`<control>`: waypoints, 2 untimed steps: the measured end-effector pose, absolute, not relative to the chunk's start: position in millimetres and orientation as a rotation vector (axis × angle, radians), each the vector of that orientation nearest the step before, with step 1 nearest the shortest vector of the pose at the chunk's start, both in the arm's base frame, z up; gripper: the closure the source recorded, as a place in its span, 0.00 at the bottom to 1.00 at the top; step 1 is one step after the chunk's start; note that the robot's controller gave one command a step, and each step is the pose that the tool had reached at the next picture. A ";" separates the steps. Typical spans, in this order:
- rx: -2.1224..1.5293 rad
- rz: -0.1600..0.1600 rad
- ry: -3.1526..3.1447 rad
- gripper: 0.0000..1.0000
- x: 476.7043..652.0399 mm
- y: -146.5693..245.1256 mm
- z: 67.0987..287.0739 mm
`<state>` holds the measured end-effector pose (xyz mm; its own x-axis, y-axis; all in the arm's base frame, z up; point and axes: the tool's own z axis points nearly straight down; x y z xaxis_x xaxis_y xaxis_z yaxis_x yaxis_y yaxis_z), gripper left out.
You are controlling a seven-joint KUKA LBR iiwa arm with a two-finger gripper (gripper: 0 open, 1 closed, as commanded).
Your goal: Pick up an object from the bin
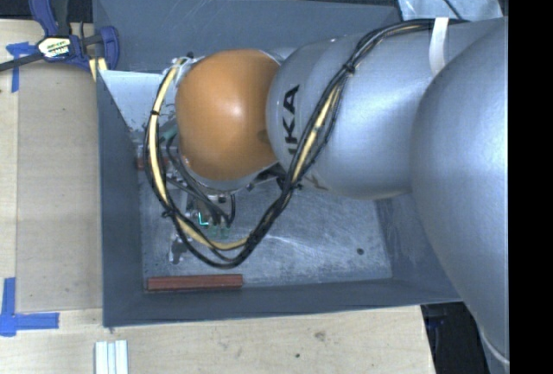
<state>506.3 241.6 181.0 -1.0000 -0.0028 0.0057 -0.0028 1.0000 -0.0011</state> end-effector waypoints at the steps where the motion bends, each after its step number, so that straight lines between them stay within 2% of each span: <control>1: -0.001 -0.002 -3.143 0.00 508.6 240.7 185.2; 2: 0.199 -0.002 -3.140 0.00 500.1 209.7 127.8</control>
Offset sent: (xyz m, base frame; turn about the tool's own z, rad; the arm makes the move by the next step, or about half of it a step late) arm -0.0157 -0.0628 -0.1110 -0.2418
